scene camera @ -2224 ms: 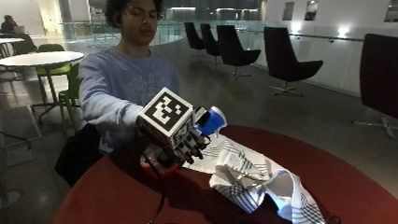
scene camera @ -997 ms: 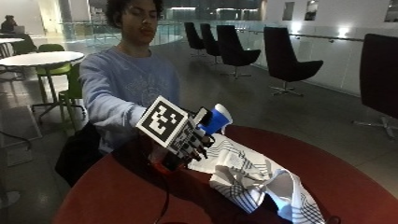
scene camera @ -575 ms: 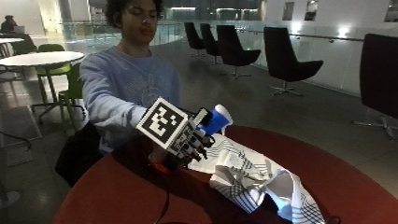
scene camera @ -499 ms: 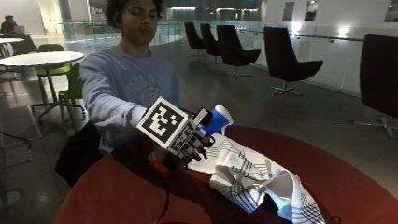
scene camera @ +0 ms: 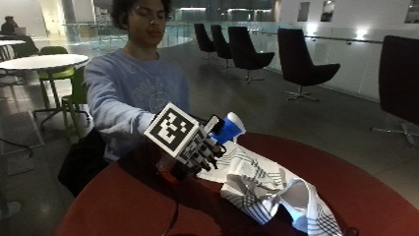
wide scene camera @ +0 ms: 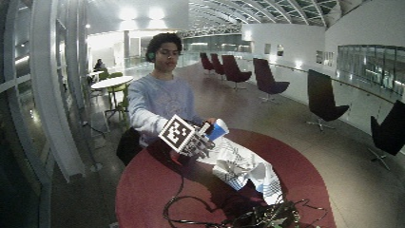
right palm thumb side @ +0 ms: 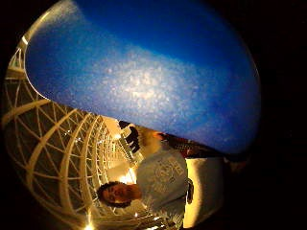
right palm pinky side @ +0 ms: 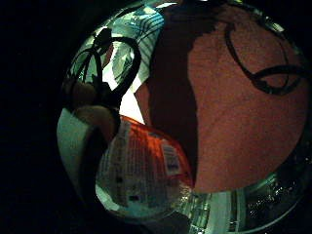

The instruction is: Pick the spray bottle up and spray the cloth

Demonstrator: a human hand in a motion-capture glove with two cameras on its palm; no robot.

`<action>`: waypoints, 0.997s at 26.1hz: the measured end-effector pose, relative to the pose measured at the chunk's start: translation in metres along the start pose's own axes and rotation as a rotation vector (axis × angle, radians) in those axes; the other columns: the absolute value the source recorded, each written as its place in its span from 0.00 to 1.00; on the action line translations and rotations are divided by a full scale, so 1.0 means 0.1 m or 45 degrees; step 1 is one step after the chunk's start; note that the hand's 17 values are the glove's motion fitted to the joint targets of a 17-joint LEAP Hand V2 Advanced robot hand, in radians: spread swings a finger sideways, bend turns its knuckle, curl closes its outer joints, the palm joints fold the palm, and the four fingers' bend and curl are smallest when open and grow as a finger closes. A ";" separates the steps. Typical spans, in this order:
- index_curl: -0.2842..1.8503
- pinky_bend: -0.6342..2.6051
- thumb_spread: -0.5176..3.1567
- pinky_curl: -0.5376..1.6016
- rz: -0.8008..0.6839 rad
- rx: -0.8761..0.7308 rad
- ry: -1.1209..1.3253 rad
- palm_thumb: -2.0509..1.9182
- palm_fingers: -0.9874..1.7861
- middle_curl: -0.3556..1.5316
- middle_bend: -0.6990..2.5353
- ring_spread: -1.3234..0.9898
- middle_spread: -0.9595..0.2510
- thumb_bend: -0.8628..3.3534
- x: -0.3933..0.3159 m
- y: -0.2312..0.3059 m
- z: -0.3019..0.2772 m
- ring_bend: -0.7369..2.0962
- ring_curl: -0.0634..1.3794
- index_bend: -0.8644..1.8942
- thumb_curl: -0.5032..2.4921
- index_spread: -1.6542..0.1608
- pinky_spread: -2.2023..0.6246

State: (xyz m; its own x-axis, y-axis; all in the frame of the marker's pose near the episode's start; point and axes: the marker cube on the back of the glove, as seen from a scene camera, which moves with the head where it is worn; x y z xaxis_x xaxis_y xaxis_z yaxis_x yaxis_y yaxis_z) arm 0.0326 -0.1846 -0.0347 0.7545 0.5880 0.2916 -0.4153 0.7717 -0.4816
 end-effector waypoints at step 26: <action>0.28 0.29 0.37 0.43 -0.365 0.066 -0.111 0.74 0.77 0.43 0.33 0.54 0.75 0.20 -0.73 0.20 0.35 0.44 0.32 0.36 0.36 0.80 0.78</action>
State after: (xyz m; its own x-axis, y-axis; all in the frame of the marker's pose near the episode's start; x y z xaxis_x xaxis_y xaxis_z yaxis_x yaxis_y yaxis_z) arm -0.0486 -0.2037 -0.0365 0.7992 0.3615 0.4802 -0.2192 0.9192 -0.3272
